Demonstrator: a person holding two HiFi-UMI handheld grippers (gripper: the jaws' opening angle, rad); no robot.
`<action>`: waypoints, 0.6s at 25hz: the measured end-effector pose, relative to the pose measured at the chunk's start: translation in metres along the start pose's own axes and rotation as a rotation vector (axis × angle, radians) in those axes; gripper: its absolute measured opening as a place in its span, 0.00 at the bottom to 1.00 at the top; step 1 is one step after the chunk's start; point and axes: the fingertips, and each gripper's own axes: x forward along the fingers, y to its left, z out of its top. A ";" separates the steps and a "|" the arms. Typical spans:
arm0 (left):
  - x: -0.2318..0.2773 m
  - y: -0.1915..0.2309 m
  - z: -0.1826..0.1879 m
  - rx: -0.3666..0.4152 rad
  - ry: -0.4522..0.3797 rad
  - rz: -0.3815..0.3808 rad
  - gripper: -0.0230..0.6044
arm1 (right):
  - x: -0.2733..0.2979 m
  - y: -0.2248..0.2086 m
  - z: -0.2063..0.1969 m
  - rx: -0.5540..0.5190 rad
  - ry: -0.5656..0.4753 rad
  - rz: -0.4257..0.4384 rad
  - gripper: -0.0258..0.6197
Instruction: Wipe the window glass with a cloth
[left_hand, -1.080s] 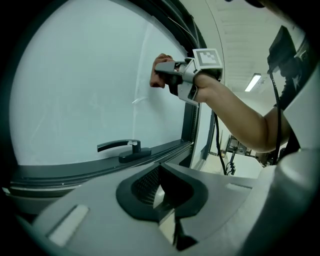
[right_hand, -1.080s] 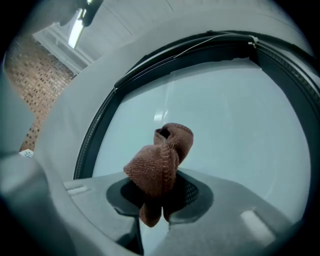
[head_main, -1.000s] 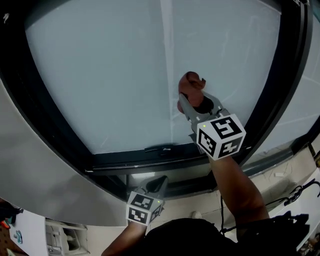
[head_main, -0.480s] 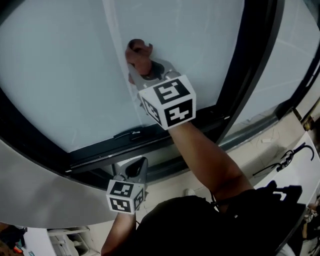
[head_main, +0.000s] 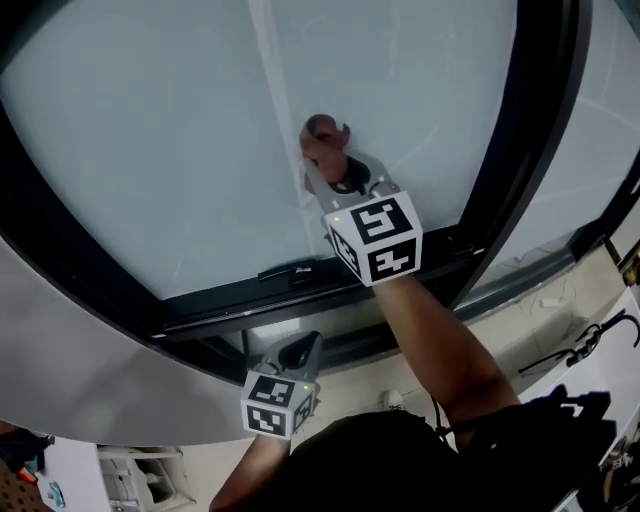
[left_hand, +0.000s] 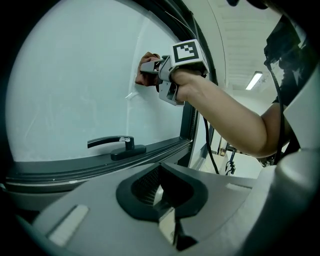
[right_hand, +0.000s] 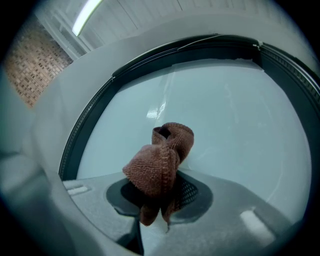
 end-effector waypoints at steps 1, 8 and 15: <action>0.000 0.000 -0.001 -0.001 0.002 0.000 0.06 | -0.001 0.001 -0.004 0.001 0.002 -0.005 0.17; 0.000 0.002 0.000 -0.007 0.007 -0.001 0.06 | -0.003 0.006 -0.025 -0.027 0.015 -0.022 0.17; 0.002 0.003 -0.002 -0.012 0.003 -0.004 0.06 | -0.007 0.012 -0.048 -0.024 0.030 -0.028 0.17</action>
